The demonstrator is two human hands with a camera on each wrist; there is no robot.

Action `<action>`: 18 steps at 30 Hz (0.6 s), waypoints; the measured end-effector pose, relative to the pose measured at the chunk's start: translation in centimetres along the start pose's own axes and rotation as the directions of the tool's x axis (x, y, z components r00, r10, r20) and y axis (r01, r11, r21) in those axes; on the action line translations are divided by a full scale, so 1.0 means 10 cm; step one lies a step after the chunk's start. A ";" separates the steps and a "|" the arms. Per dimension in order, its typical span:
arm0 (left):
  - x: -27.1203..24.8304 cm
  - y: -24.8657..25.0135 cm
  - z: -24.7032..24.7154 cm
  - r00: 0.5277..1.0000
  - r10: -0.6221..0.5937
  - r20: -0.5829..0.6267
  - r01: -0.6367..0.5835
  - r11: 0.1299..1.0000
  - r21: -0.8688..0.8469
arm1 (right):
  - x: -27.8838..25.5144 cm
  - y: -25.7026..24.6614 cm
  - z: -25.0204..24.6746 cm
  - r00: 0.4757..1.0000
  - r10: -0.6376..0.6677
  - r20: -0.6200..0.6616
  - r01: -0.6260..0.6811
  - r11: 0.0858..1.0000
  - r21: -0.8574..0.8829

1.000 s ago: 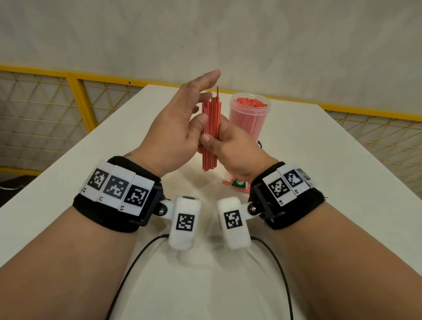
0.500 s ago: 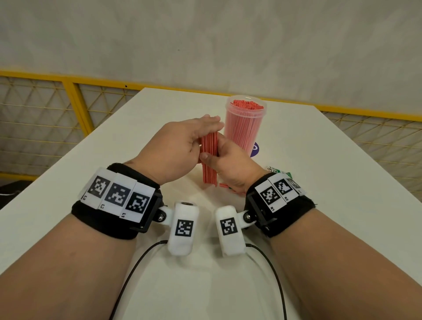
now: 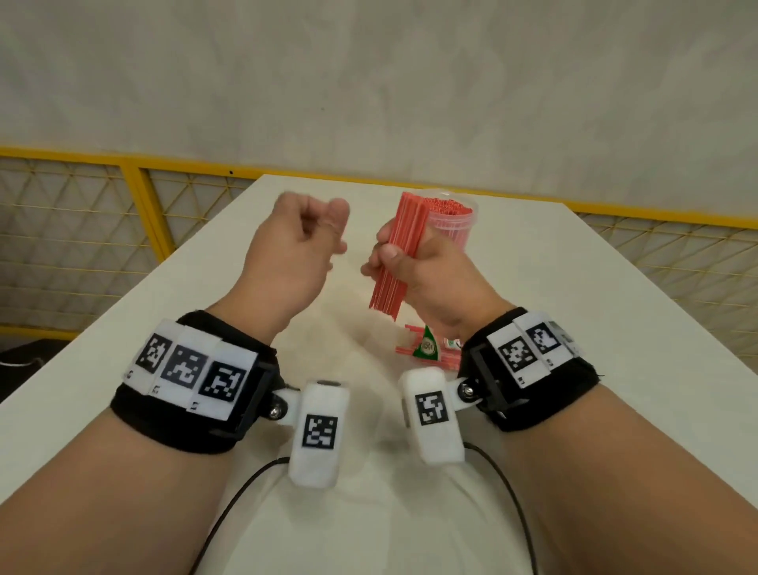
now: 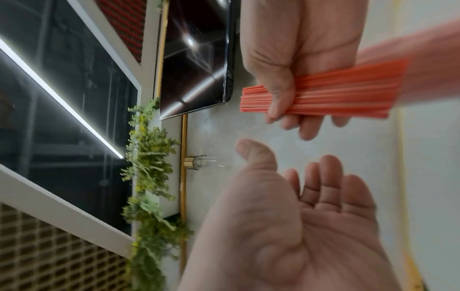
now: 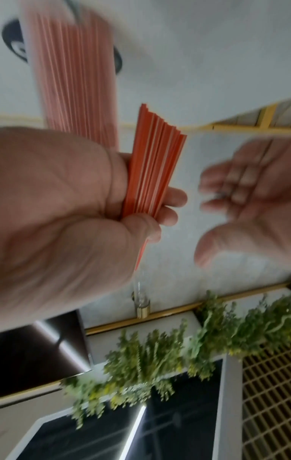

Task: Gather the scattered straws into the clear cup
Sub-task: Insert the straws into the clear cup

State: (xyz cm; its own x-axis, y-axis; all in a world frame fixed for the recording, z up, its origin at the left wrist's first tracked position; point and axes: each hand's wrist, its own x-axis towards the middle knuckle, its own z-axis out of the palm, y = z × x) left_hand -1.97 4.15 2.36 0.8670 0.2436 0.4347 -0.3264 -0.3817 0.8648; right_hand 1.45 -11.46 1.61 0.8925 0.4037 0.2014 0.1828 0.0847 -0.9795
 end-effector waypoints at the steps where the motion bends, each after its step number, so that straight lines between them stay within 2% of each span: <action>1: 0.03 0.03 -0.01 0.993 -0.091 0.072 0.094 0.995 -0.031 | 0.03 -0.12 -0.04 1.000 -0.022 0.002 0.022 0.999 0.045; 3: 0.12 0.09 -0.03 0.952 -0.173 0.252 0.168 0.985 0.038 | 0.08 -0.34 -0.12 0.997 -0.076 0.019 0.074 0.991 0.113; 7: 0.38 0.25 -0.03 0.824 -0.193 0.533 0.142 0.981 0.135 | 0.18 -0.68 -0.23 0.989 -0.105 0.100 0.086 0.980 0.179; 9: 0.48 0.28 0.02 0.750 -0.170 0.639 0.139 0.985 0.099 | 0.23 -0.76 -0.27 0.987 -0.093 0.131 0.067 0.979 0.194; 11: 0.55 0.29 0.08 0.697 -0.121 0.707 0.185 0.983 -0.015 | 0.29 -0.78 -0.31 0.987 -0.072 0.144 0.046 0.983 0.178; 16: 0.69 0.29 0.33 0.673 -0.016 0.739 0.271 0.936 -0.227 | 0.42 -0.76 -0.36 0.987 0.004 0.159 -0.037 0.979 0.202; 18: 0.71 0.27 0.44 0.691 -0.007 0.723 0.323 0.897 -0.300 | 0.49 -0.74 -0.39 0.991 0.011 0.133 -0.034 0.985 0.170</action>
State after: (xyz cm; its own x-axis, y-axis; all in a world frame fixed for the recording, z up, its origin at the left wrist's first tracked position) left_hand 4.99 0.98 6.69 0.8736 -0.4735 0.1127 -0.1257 0.0042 0.9921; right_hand 6.06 -13.64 9.83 0.8315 0.5224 0.1887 0.0795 0.2242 -0.9713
